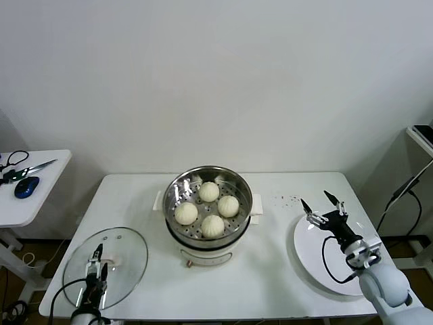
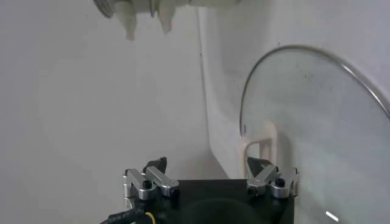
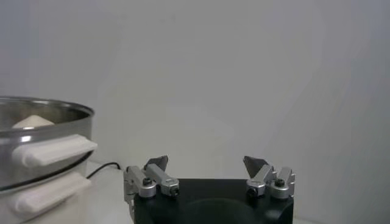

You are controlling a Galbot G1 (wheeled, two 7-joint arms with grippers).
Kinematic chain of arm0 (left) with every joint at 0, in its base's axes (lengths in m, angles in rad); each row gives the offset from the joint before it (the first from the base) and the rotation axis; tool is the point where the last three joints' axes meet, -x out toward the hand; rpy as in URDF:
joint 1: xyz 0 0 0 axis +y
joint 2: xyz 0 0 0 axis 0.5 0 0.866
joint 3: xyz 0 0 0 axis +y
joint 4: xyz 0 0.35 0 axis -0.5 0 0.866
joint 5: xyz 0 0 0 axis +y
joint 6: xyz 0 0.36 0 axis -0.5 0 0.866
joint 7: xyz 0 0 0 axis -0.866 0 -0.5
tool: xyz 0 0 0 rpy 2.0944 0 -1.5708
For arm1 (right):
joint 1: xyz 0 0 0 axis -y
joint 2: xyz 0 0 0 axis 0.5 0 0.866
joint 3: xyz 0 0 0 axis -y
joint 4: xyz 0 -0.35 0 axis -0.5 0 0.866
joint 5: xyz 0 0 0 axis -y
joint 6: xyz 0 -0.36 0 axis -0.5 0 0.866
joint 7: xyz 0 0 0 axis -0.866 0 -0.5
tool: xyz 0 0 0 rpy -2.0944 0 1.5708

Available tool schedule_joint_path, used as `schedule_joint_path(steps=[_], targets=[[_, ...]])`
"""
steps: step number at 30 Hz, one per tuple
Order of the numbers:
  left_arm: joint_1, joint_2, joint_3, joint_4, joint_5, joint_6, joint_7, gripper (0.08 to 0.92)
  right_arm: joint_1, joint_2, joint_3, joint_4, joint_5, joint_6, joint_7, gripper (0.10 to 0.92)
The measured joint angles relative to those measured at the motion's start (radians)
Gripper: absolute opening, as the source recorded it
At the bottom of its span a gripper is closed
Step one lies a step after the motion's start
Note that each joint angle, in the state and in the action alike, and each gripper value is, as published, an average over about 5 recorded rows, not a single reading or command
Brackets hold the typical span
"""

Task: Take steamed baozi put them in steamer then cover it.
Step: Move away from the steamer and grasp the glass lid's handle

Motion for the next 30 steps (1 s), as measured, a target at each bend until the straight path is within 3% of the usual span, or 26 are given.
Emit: schedule_joint_path(steps=[19,23,30], targets=[[-0.144,0.039,-0.032,0.190,-0.003,-0.036,-0.081,0.817,-0.056,0.036,0.039,-0.017,-0.060,0.020,-0.029,0.823],[-0.161,0.042,-0.032,0.213,-0.015,-0.049,-0.097,0.746,-0.064,0.043,0.047,-0.024,-0.069,0.024,-0.035,0.823],[-0.177,0.042,-0.032,0.243,-0.027,-0.071,-0.109,0.540,-0.070,0.055,0.055,-0.030,-0.082,0.030,-0.045,0.823]])
